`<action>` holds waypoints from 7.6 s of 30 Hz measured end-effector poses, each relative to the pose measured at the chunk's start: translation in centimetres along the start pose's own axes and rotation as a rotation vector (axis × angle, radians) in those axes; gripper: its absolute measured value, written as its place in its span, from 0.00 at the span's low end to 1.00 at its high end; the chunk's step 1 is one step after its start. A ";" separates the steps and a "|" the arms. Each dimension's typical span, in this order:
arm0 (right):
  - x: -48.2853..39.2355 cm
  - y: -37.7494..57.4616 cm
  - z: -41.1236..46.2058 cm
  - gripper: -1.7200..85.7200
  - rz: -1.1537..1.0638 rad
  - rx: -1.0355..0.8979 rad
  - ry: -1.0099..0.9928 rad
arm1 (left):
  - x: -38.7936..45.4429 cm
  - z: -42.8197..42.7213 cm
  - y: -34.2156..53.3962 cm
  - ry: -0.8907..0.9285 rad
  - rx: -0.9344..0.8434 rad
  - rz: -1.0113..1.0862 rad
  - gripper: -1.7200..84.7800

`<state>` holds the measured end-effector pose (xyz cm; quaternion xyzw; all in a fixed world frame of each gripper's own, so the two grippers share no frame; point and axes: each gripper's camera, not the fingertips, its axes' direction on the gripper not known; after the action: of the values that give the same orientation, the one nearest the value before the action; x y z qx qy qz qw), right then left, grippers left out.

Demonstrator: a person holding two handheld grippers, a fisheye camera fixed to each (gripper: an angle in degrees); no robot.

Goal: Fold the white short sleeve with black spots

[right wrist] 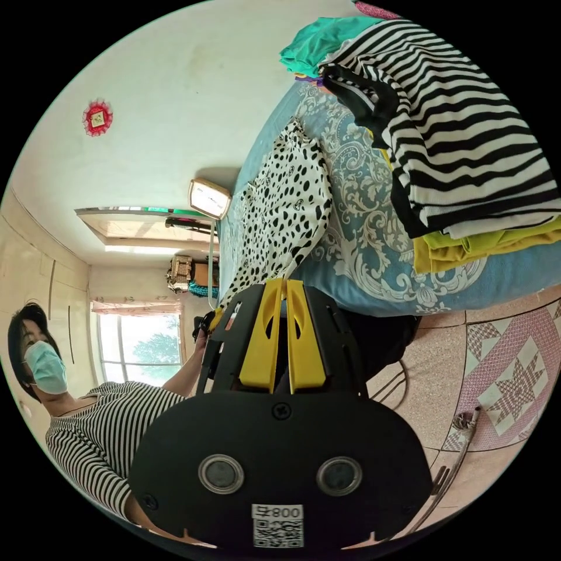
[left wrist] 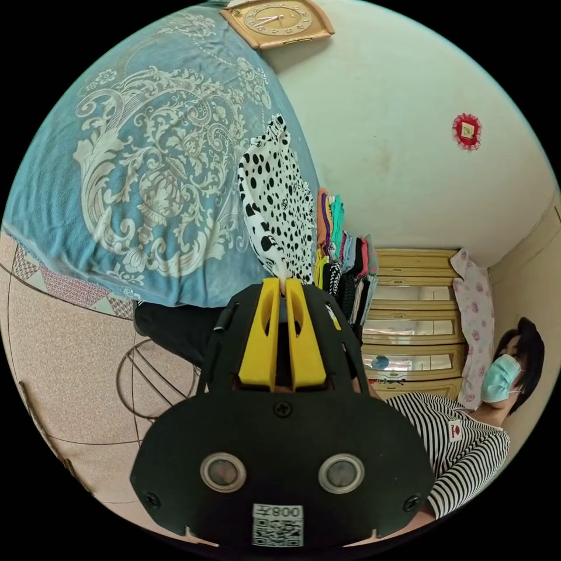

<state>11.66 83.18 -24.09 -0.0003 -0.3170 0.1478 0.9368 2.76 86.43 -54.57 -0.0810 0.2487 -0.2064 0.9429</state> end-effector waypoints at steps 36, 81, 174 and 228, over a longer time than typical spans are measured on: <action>-4.1 7.4 -3.9 0.03 -0.015 0.033 -0.022 | -2.0 -4.3 4.7 0.166 0.032 -0.028 0.04; -14.2 -45.9 10.4 0.03 -0.160 0.050 0.132 | 3.0 18.5 -54.2 0.089 0.155 0.029 0.04; -20.8 -50.9 33.0 0.02 -0.489 -0.008 0.529 | 7.3 41.2 -60.7 -0.568 0.017 0.443 0.03; -12.1 -39.7 13.8 0.03 -0.332 -0.071 0.407 | 13.7 64.9 -35.2 -0.317 -0.270 0.749 0.08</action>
<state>5.25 40.60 -16.51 -0.0109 -0.1225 -0.0221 0.9922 33.95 52.08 4.46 -0.1386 0.1376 0.1999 0.9602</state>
